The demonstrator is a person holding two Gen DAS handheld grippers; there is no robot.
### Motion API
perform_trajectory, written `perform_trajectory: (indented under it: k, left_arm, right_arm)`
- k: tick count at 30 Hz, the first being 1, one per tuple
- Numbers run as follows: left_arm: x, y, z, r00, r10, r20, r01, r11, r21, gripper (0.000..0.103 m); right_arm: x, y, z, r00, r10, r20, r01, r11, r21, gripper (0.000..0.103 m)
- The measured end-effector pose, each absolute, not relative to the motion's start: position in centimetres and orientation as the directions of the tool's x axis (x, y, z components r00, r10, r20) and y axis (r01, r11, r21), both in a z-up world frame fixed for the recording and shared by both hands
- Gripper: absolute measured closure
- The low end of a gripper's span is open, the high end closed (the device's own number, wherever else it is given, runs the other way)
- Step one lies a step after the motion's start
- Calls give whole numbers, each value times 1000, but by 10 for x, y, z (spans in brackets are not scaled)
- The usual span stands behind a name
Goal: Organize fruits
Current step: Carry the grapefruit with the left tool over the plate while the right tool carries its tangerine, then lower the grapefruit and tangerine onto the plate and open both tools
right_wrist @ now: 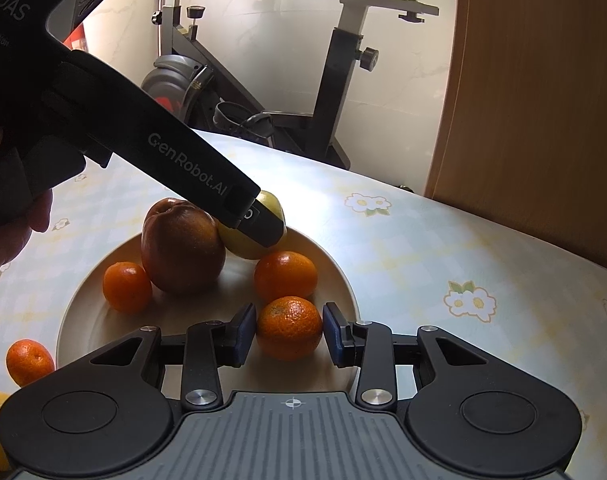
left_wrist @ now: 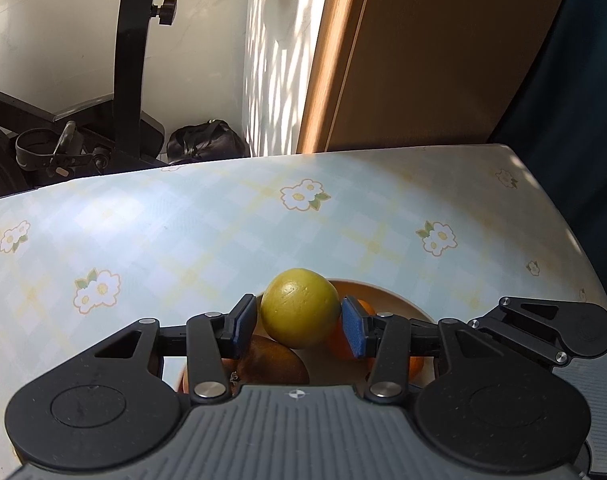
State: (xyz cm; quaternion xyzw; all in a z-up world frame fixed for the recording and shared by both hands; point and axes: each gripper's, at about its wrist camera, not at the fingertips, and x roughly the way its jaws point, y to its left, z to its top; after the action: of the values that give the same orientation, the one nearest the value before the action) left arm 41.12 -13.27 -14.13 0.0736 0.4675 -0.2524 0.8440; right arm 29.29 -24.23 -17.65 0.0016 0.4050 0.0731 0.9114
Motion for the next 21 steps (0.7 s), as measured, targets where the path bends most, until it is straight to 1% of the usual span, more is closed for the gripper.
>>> perform_trajectory:
  k: [3,11,21]
  left_arm:
    - [407,-131,-139,441,-360,-822,496,861,-111,54]
    - [392,-122,-121,493,-369,-788,482,870,-106,53]
    - [353,-87,-89,603,-325,-728,431,901,-46,53]
  right_arm:
    - [292,-241,-176,660,131,-740,-129,990,60,63]
    - [274,-244,-162,687,124,-716,-91,992,85,63]
    - [234,-244,-137,739,119,-663,11,982,189,63]
